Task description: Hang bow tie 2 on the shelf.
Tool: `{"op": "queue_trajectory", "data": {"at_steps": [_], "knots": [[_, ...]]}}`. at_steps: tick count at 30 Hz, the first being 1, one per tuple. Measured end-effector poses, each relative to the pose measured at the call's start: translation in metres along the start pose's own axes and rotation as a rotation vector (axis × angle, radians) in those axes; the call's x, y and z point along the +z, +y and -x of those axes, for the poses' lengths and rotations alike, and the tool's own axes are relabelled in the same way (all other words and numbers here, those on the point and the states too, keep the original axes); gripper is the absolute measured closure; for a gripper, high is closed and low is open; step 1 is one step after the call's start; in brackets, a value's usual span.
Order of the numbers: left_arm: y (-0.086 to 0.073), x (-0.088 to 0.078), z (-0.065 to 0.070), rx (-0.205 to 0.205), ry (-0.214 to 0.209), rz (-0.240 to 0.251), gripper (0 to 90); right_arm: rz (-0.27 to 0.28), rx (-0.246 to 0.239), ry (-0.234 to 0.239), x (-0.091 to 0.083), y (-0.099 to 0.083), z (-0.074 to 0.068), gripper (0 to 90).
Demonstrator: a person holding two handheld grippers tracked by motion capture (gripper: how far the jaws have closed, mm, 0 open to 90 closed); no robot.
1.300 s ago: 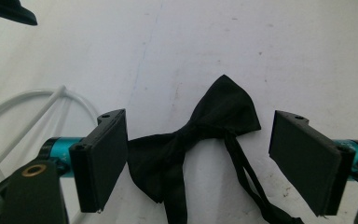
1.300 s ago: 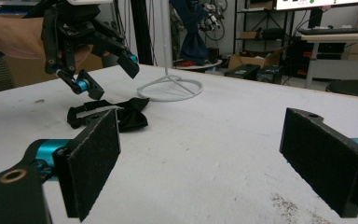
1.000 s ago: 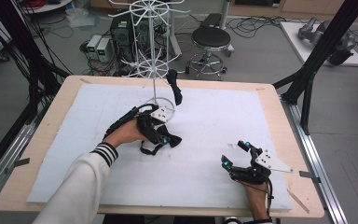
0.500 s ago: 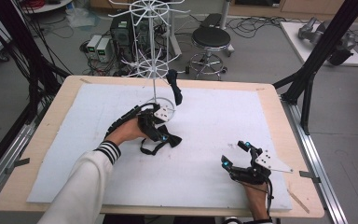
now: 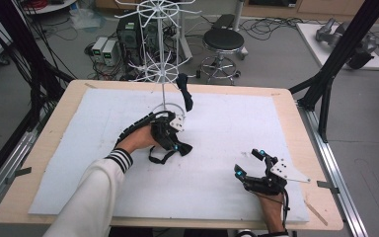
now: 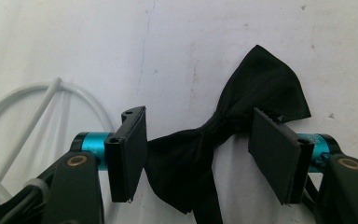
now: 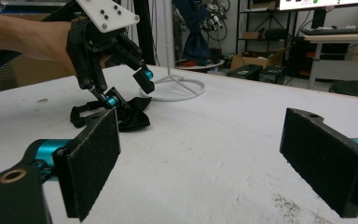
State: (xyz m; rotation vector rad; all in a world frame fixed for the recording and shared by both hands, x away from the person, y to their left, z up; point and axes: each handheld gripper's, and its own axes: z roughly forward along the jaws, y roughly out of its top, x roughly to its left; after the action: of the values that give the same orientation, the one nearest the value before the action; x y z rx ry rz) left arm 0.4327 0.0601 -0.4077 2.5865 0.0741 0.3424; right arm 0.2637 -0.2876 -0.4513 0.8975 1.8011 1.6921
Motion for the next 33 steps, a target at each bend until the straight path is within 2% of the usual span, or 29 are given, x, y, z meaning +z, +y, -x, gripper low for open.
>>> {"op": "queue_trajectory", "data": {"at_steps": [7, 9, 20, 25, 30, 33], "knots": [[-0.0025, 0.001, 0.0003, 0.017, -0.004, -0.017, 39.8, 0.0, 0.006, 0.0, -0.0001, -0.0001, 0.0002, 11.5], [-0.0011, 0.0007, 0.0006, 0.036, -0.003, -0.037, 42.1, -0.001, 0.006, 0.0, -0.0001, -0.0001, 0.0002, 11.5], [0.0005, 0.0047, 0.0044, 0.084, -0.021, -0.059, 51.5, 0.006, 0.002, 0.0, 0.0002, -0.0002, 0.0013, 11.5], [0.0043, 0.0061, 0.0054, 0.112, -0.029, -0.088, 53.9, 0.005, 0.005, 0.0, 0.0, -0.0001, 0.0013, 11.5], [0.0064, 0.0076, 0.0045, 0.107, -0.047, -0.118, 57.0, 0.004, 0.012, -0.006, -0.0001, -0.0001, 0.0015, 11.5], [0.0057, 0.0082, 0.0023, 0.074, -0.061, -0.122, 59.8, 0.005, 0.019, -0.007, -0.0004, -0.0002, 0.0014, 11.5]]}}
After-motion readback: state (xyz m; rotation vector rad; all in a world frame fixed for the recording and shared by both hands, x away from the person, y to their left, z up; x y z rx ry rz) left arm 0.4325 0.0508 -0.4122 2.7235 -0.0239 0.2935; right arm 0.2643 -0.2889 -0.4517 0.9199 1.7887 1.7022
